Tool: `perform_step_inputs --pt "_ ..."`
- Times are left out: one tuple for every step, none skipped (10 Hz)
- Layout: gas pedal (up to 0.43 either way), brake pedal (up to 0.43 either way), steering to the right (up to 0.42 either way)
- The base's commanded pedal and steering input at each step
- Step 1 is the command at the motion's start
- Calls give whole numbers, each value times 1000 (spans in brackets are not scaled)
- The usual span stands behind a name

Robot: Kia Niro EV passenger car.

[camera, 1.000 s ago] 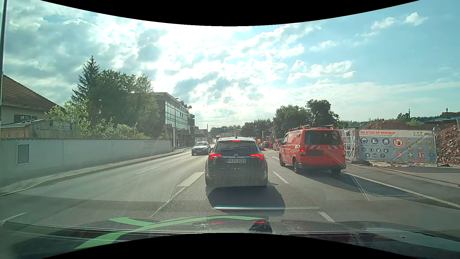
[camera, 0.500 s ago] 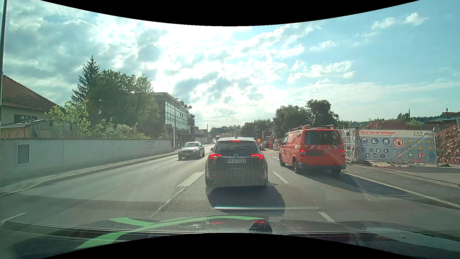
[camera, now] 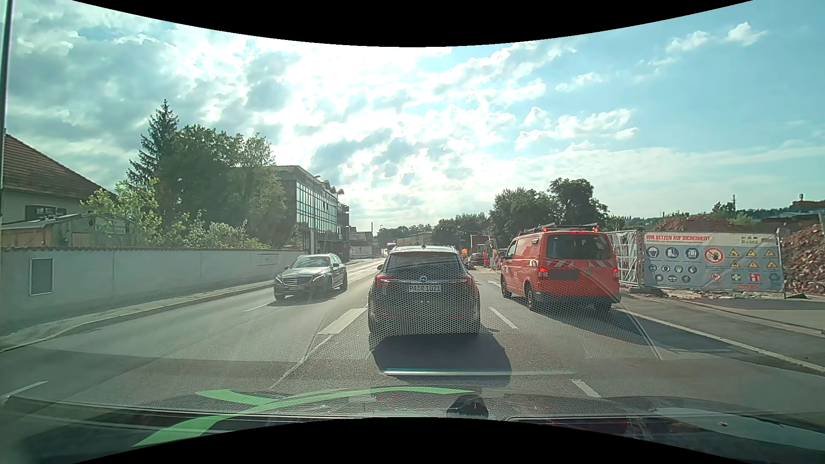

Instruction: Follow the waypoints while adhering to traffic rules and regulations

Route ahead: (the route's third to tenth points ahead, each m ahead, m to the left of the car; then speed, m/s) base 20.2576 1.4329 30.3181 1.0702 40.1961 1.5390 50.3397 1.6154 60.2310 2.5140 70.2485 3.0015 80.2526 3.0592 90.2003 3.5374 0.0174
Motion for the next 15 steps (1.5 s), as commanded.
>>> perform_step_inputs --pt "0 409 -6" --pt "0 317 -6" --pt "0 280 -6" --pt "0 280 -6" --pt "0 287 -6" --pt "0 287 -6" --pt "0 287 -6" --pt "0 238 -6" --pt "0 232 -7" --pt "0 287 -7" --pt "0 372 -7" --pt "0 372 -8" --pt "0 384 -9" --pt "0 390 -9" --pt "0 402 -10"
